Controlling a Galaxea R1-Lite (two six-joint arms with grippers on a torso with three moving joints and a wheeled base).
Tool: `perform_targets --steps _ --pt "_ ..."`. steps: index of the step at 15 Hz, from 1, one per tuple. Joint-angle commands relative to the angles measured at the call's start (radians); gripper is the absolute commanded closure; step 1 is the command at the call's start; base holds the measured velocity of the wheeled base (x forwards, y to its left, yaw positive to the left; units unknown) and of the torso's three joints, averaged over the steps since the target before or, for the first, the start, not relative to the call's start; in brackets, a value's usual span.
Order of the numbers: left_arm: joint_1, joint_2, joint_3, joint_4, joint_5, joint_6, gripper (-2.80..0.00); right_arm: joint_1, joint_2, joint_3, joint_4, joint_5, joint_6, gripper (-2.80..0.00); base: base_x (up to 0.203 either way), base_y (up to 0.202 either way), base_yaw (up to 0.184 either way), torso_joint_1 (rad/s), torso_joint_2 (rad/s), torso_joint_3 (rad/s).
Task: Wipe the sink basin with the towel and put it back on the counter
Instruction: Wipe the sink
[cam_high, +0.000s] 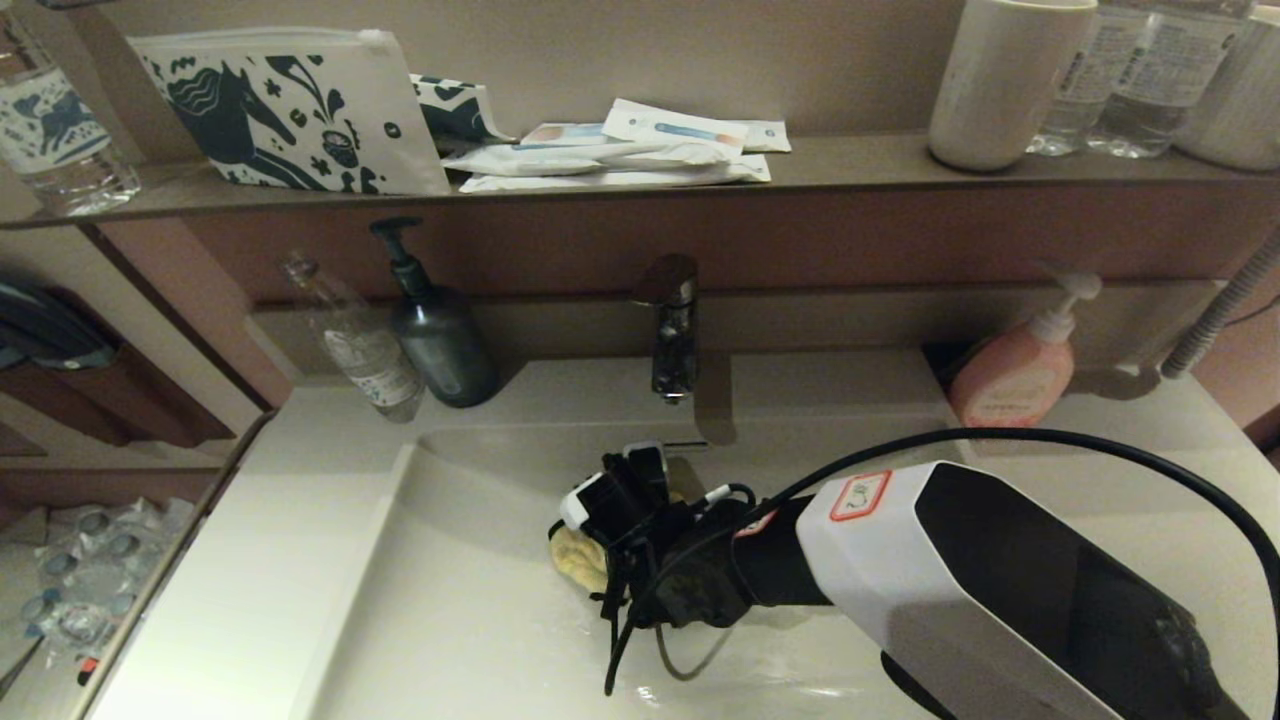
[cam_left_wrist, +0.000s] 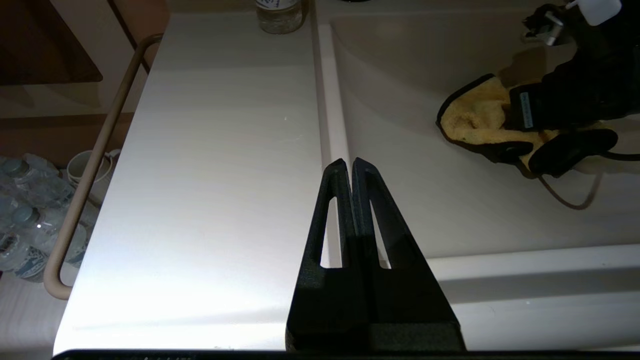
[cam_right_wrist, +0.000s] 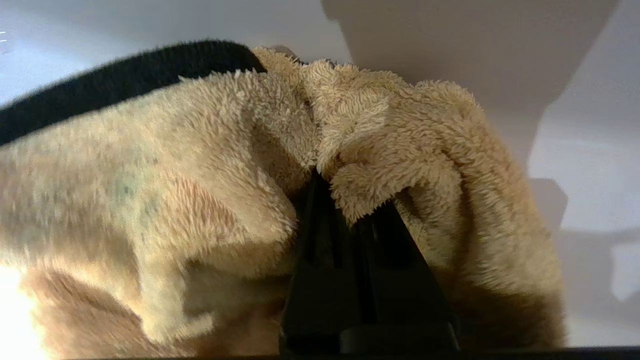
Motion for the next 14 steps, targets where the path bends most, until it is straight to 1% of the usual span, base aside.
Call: perform_targets --steps 1,9,14 --pt "0.000 0.002 0.000 0.000 0.000 0.000 0.00 -0.012 -0.040 0.048 0.005 -0.006 0.021 0.00 0.000 0.000 0.000 0.000 0.00 0.000" --pt "0.000 0.002 0.000 0.000 0.000 0.000 0.00 -0.093 -0.150 0.235 0.000 -0.006 0.101 0.00 0.000 0.000 0.000 0.000 0.00 0.000" --pt "0.000 0.002 0.000 0.000 0.000 0.000 0.00 -0.137 -0.230 0.378 -0.037 -0.006 0.115 0.00 0.000 0.000 0.000 0.000 0.00 0.000"
